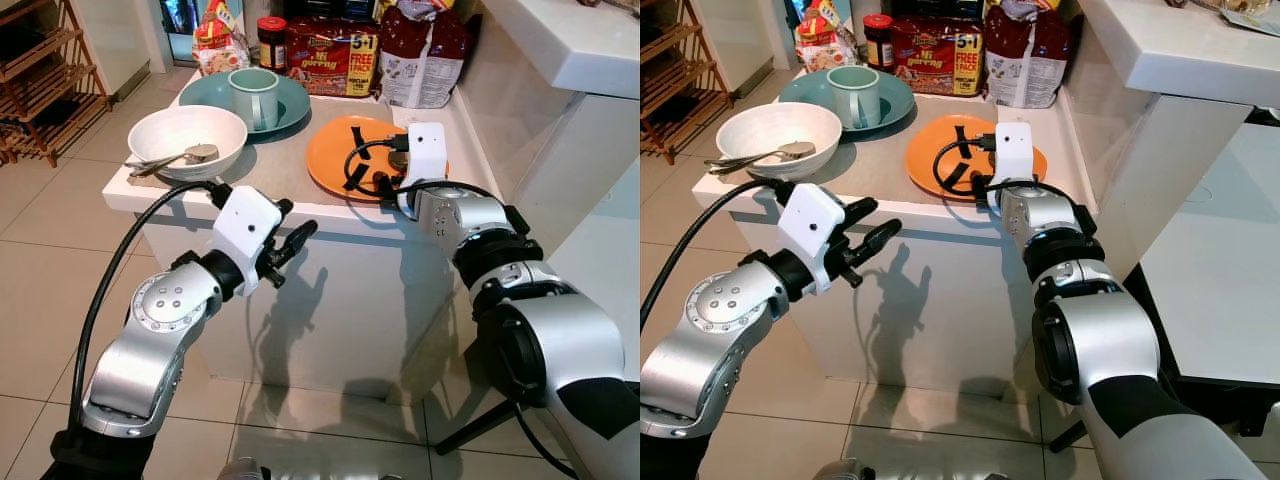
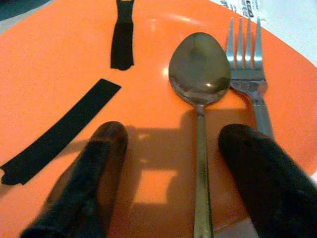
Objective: Setting the table
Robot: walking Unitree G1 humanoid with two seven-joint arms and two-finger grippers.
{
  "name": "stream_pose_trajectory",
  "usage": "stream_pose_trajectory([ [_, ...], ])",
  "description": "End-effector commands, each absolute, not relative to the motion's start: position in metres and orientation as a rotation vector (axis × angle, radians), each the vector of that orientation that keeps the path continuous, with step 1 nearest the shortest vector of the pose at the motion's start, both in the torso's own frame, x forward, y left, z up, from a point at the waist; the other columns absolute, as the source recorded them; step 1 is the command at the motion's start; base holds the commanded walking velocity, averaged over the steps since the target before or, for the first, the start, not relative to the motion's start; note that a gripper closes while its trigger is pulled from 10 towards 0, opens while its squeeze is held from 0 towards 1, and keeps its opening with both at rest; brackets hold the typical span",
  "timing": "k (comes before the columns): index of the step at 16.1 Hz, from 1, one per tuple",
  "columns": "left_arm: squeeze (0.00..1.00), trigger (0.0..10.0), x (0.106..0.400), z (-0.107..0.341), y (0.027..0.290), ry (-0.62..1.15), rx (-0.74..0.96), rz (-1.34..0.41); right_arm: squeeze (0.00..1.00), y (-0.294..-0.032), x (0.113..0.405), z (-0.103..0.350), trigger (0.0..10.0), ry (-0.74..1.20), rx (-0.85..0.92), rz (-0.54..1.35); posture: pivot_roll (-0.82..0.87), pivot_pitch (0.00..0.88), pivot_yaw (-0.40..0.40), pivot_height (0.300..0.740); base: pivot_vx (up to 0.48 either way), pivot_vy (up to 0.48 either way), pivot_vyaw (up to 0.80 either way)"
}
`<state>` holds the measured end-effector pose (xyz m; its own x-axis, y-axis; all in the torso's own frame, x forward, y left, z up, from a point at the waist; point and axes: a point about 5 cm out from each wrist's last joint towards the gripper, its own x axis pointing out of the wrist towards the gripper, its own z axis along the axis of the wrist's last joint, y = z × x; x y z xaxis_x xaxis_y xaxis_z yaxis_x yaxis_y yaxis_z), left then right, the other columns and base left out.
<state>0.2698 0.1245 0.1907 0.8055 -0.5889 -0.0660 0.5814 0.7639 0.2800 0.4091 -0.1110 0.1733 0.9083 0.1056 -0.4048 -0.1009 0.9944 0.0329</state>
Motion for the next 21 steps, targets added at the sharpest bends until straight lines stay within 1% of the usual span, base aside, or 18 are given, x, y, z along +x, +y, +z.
stream_pose_trajectory([
  [1,0.00,10.0,0.2659,0.1908,0.1210,-0.023,0.298,-0.662,0.00,-0.1147,0.4116,0.1795,0.0,0.408,0.015,0.099,0.16,0.034,-0.050,0.740,0.000,0.000,0.00],
  [21,0.00,10.0,0.2729,0.1942,0.1220,-0.037,0.315,-0.666,0.00,-0.1217,0.4138,0.1836,0.0,0.393,0.016,0.089,0.16,0.012,-0.040,0.740,0.000,0.000,0.00],
])
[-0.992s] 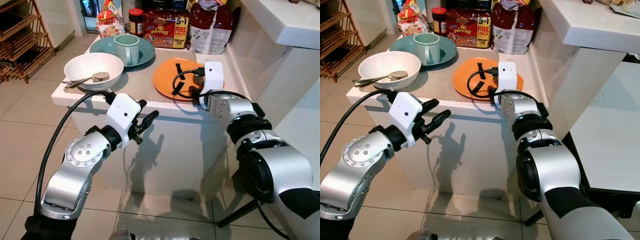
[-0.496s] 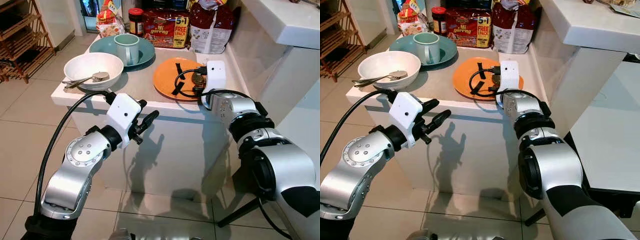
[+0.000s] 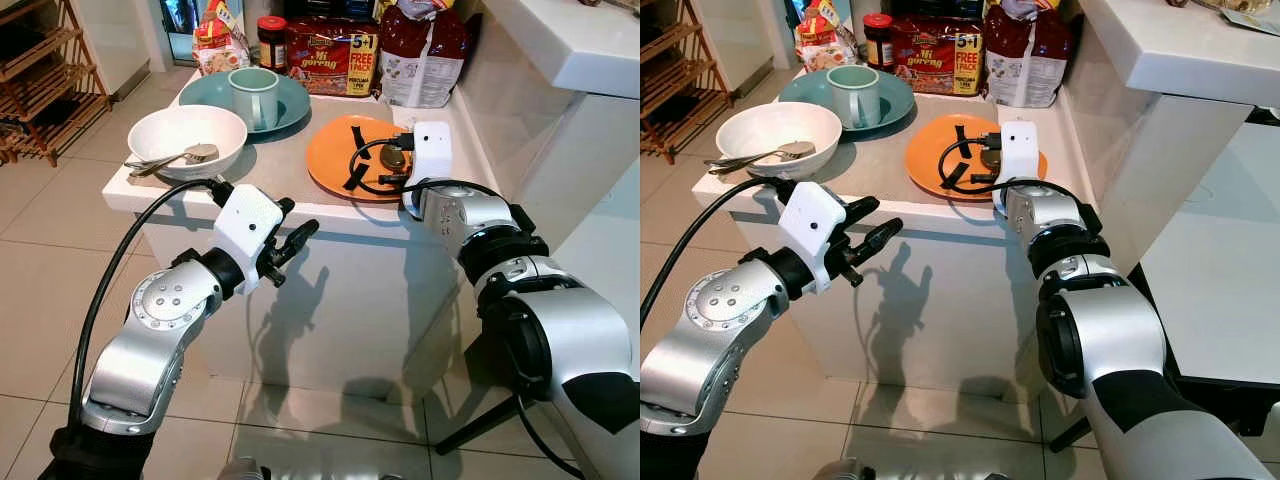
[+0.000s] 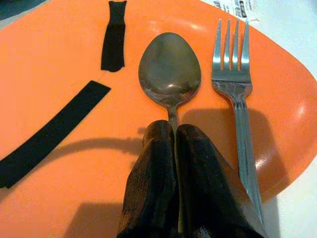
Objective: Setting the table
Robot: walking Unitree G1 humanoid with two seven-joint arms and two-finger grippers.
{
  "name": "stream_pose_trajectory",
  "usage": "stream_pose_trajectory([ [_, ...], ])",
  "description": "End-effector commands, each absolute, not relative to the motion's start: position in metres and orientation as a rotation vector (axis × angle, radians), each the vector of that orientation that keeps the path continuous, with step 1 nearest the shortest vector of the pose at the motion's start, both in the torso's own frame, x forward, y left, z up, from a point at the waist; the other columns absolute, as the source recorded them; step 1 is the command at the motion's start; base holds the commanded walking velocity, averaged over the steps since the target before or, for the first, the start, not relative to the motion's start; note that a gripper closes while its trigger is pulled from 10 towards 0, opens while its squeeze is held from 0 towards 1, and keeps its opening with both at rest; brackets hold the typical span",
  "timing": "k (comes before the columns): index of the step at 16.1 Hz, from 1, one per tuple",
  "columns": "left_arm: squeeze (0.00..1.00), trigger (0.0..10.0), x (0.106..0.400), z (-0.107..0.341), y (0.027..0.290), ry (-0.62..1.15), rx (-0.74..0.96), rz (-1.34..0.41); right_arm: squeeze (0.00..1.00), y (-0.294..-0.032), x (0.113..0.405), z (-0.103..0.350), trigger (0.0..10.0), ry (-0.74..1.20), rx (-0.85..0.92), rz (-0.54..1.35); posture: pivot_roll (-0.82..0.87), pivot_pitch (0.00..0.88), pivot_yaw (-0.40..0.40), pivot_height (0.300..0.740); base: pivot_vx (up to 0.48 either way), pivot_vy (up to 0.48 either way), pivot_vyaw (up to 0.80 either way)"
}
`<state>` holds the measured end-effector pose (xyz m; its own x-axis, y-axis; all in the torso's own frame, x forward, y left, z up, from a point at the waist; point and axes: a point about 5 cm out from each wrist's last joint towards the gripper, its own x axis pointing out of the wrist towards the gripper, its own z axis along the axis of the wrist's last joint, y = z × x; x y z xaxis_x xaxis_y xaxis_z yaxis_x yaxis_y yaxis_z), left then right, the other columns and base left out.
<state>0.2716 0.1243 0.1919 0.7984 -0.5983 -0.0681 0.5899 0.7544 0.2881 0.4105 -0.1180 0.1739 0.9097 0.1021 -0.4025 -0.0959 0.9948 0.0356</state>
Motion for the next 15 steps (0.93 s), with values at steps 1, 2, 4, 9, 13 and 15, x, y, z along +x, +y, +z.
stream_pose_trajectory([
  [1,0.00,10.0,0.273,0.194,0.122,-0.038,0.318,-0.668,0.00,-0.122,0.414,0.184,0.0,0.392,0.017,0.088,0.16,0.011,-0.039,0.740,0.000,0.000,0.00],
  [2,0.00,10.0,0.273,0.194,0.121,-0.038,0.320,-0.670,0.00,-0.122,0.414,0.184,0.0,0.390,0.019,0.088,0.16,0.011,-0.038,0.740,0.000,0.000,0.00],
  [4,0.00,10.0,0.273,0.194,0.121,-0.039,0.320,-0.671,0.00,-0.122,0.414,0.185,0.0,0.386,0.019,0.087,0.16,0.008,-0.036,0.740,0.000,0.000,0.00],
  [9,0.00,10.0,0.276,0.197,0.122,-0.059,0.330,-0.639,0.00,-0.124,0.420,0.208,0.0,0.287,0.070,0.076,0.15,0.007,-0.034,0.740,0.000,0.000,0.00],
  [13,0.00,10.0,0.279,0.199,0.123,-0.070,0.338,-0.616,0.00,-0.120,0.424,0.229,0.0,0.181,0.095,0.101,0.15,0.005,-0.032,0.740,0.000,0.000,0.00],
  [15,0.00,10.0,0.286,0.202,0.126,-0.119,0.335,-0.511,0.00,-0.115,0.424,0.246,0.0,0.029,0.117,0.145,0.15,0.008,-0.039,0.740,0.000,0.000,0.00],
])
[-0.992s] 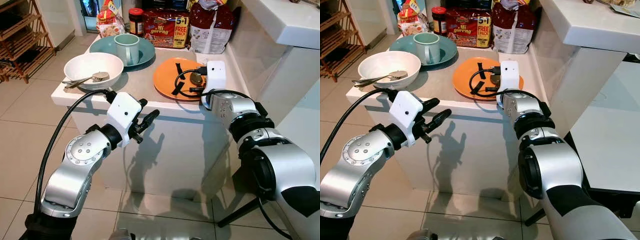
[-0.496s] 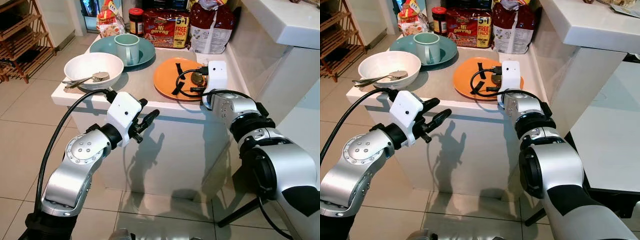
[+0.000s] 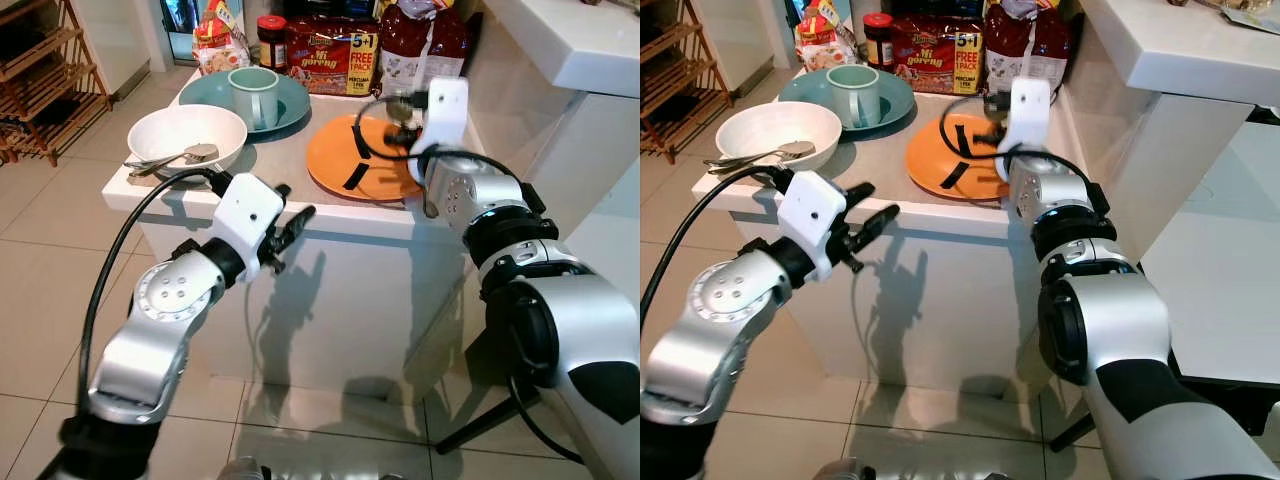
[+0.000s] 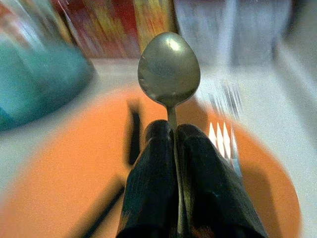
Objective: Setting the table
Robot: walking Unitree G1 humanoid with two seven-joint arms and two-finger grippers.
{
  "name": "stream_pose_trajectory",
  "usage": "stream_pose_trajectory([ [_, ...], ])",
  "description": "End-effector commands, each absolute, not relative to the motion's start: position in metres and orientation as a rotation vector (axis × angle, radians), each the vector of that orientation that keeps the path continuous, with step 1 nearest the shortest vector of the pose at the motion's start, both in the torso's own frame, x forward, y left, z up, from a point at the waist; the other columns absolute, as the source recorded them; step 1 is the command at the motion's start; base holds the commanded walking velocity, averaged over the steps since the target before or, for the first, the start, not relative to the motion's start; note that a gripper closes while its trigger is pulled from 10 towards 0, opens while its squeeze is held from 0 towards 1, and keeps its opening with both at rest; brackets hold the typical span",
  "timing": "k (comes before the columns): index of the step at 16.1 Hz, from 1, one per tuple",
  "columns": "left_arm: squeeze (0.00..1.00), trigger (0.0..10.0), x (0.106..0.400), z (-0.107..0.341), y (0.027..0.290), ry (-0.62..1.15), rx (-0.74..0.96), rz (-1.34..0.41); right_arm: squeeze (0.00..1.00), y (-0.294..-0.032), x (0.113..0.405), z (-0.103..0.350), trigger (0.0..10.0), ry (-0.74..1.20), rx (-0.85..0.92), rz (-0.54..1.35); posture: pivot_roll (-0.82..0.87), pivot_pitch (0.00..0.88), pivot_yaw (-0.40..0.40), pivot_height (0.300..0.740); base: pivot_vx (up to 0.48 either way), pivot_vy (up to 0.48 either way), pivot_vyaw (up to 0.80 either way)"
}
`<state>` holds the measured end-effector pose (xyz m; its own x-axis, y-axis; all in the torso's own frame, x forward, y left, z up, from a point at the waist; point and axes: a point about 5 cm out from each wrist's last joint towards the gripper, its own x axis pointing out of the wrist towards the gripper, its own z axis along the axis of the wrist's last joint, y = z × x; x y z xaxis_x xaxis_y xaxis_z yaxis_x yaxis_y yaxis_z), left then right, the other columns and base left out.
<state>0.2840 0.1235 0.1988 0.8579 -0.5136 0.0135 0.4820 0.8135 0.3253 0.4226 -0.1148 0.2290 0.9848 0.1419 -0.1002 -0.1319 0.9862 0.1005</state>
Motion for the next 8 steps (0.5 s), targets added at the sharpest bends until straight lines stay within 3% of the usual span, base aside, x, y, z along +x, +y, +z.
stream_pose_trajectory([
  [1,0.00,10.0,0.290,0.205,0.127,-0.148,0.311,-0.458,0.00,-0.114,0.422,0.252,0.0,-0.041,0.123,0.177,0.14,0.014,-0.044,0.740,0.000,0.000,0.00],
  [2,0.00,10.0,0.292,0.206,0.125,-0.143,0.260,-0.427,0.00,-0.116,0.419,0.253,3.4,-0.078,0.140,0.179,0.14,0.018,-0.044,0.740,0.000,0.000,0.00],
  [3,0.00,10.0,0.294,0.209,0.123,-0.162,0.227,-0.389,0.00,-0.119,0.409,0.255,10.0,-0.173,0.155,0.194,0.13,0.020,-0.041,0.740,0.000,0.000,0.00],
  [8,0.00,10.0,0.293,0.208,0.121,-0.181,0.242,-0.389,0.00,-0.127,0.352,0.238,10.0,-0.367,0.158,0.288,0.12,0.032,-0.022,0.740,0.000,0.000,0.00],
])
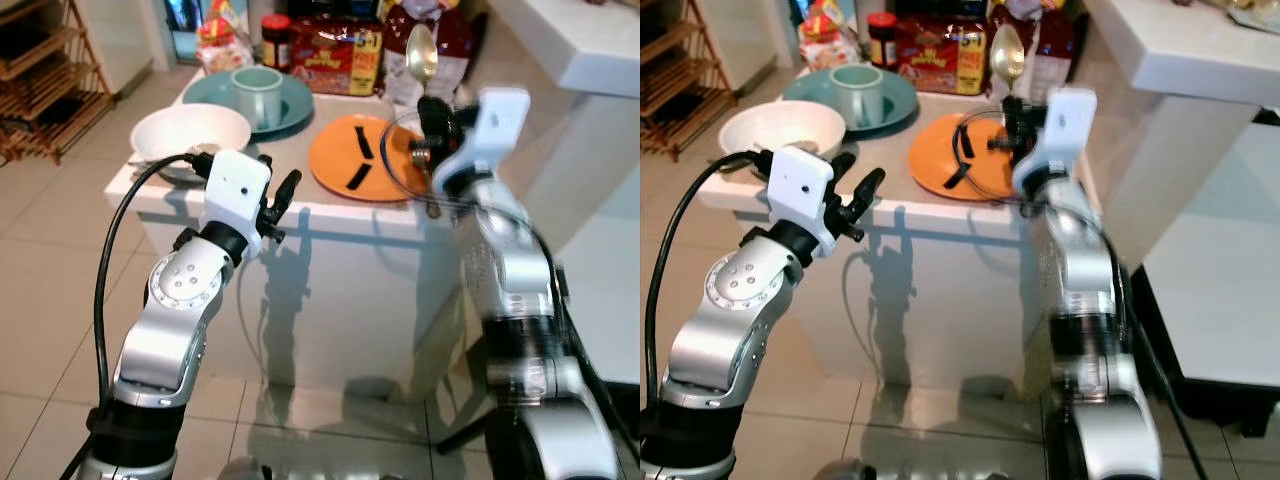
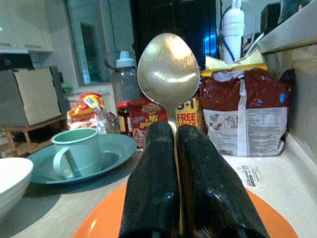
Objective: Setting the table
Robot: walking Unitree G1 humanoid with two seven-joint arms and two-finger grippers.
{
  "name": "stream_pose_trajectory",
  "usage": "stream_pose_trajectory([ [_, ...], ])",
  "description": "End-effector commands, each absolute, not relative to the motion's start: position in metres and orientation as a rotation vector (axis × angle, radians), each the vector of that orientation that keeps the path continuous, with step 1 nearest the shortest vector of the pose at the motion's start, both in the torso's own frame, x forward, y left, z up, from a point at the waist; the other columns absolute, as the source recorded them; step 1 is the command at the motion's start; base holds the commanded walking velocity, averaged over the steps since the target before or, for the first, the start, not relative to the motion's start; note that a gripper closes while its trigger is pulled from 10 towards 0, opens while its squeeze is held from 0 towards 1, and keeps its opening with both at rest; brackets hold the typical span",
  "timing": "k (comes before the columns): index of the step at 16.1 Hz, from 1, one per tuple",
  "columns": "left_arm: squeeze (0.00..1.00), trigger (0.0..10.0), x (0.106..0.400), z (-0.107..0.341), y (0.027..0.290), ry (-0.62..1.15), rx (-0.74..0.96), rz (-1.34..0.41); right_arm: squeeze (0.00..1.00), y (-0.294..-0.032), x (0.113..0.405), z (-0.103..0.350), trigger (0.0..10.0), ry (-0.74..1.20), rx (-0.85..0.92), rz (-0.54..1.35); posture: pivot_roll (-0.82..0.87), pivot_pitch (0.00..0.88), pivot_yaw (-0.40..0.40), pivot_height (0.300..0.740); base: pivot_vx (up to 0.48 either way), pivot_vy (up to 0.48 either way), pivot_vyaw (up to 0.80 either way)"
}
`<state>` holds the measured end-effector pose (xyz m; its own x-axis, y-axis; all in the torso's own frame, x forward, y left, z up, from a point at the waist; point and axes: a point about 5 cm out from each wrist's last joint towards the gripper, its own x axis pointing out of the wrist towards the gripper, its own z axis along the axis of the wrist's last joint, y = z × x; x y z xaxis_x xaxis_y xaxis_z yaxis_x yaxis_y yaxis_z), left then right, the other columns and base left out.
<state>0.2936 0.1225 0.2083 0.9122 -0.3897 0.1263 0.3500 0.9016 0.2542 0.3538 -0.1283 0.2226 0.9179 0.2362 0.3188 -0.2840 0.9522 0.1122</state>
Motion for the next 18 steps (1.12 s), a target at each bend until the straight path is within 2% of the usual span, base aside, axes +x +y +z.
stream_pose_trajectory([
  [1,0.00,10.0,0.294,0.209,0.120,-0.181,0.236,-0.391,0.00,-0.127,0.348,0.236,10.0,-0.371,0.157,0.290,0.12,0.034,-0.020,0.740,-0.240,0.000,0.00],
  [3,0.00,10.0,0.294,0.208,0.119,-0.182,0.236,-0.391,0.00,-0.127,0.331,0.232,10.0,-0.386,0.097,0.299,0.12,0.031,-0.015,0.740,-0.324,0.000,0.00],
  [6,0.00,10.0,0.294,0.208,0.118,-0.184,0.236,-0.402,0.00,-0.131,0.315,0.233,10.0,-0.394,0.111,0.279,0.11,0.031,-0.008,0.740,-0.335,0.000,0.00],
  [12,0.00,10.0,0.290,0.198,0.119,-0.160,0.209,-0.377,0.00,-0.138,0.296,0.217,10.0,-0.322,0.100,0.222,0.10,0.028,-0.010,0.740,0.000,0.000,0.00],
  [18,0.00,10.0,0.293,0.193,0.119,-0.143,0.232,-0.347,0.00,-0.150,0.289,0.195,10.0,-0.211,0.103,0.171,0.09,0.022,-0.022,0.740,0.000,-0.451,0.00],
])
